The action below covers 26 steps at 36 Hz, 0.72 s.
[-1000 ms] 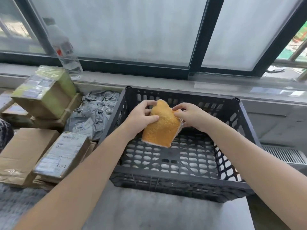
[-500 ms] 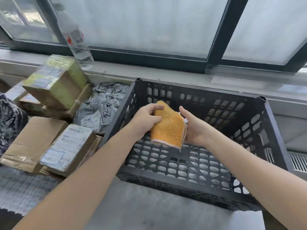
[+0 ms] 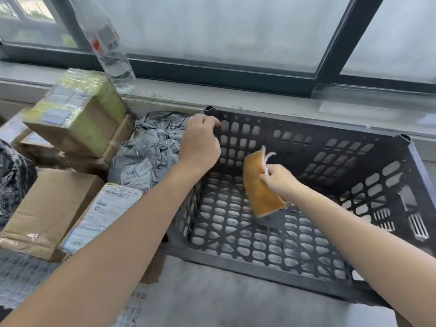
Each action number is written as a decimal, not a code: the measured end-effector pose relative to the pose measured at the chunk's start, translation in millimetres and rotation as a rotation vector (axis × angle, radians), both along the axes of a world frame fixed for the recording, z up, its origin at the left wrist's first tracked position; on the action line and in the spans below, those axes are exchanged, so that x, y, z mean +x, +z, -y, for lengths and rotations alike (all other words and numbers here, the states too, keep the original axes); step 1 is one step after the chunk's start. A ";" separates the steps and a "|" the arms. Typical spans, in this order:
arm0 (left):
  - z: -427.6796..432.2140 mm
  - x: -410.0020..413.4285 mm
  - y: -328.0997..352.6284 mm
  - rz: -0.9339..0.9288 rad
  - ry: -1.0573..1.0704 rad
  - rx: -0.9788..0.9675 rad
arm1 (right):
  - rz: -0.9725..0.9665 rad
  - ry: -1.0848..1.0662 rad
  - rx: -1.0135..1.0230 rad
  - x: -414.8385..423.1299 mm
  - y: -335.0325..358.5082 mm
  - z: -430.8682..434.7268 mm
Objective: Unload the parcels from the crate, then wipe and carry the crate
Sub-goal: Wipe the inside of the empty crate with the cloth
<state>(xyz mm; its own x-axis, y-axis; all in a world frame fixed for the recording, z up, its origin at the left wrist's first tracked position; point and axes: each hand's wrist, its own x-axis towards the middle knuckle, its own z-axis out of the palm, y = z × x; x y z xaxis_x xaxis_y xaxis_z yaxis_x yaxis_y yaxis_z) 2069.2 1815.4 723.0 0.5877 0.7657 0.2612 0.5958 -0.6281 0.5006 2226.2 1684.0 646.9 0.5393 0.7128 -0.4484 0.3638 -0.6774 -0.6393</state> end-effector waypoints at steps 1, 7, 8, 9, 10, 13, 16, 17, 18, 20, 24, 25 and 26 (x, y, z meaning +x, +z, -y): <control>-4.7 0.0 -2.0 -0.026 0.009 0.005 | 0.020 0.043 -0.028 -1.2 -6.6 -5.4; -15.0 6.7 -5.4 -0.162 0.030 -0.051 | 0.249 0.126 -0.004 -13.6 -22.6 -39.3; -14.1 7.8 -5.7 -0.175 0.029 -0.036 | 0.313 0.142 0.024 -17.7 -22.7 -44.2; -13.1 8.6 -6.4 -0.189 0.026 -0.015 | 0.371 0.168 0.038 -21.8 -25.6 -49.6; -12.6 8.8 -8.1 -0.200 0.023 0.014 | 0.423 0.212 0.033 -26.8 -28.8 -55.1; -12.8 8.0 -12.8 -0.189 0.015 0.067 | 0.490 0.381 -0.040 -39.6 -54.3 -70.3; -15.9 6.7 -14.9 -0.148 0.001 0.026 | 0.443 0.524 -0.151 -46.3 -86.2 -75.5; -17.3 6.2 -15.0 -0.135 -0.006 0.005 | 0.445 0.553 -0.175 -46.5 -96.2 -75.1; -18.6 5.7 -15.1 -0.129 -0.013 -0.010 | 0.468 0.582 -0.193 -46.6 -103.3 -73.8; -19.4 4.2 -14.3 -0.167 -0.042 -0.015 | 0.549 0.627 -0.192 -44.8 -112.9 -73.6; -24.1 2.4 -14.8 -0.333 -0.190 0.127 | 0.513 0.561 -0.048 -33.9 -116.7 -81.0; -27.0 2.2 -15.4 -0.335 -0.248 0.205 | 0.497 0.547 -0.020 -30.9 -115.8 -82.7; -29.8 2.6 -15.6 -0.326 -0.305 0.274 | 0.489 0.541 -0.008 -28.9 -114.1 -82.4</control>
<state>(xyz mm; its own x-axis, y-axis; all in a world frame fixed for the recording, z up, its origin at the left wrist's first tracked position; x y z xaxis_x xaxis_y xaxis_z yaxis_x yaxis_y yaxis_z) 2071.8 1845.2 707.4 0.8573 0.4767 0.1943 0.4631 -0.8790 0.1131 2197.4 1766.4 532.7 0.2527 0.9341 -0.2521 0.8917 -0.3260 -0.3140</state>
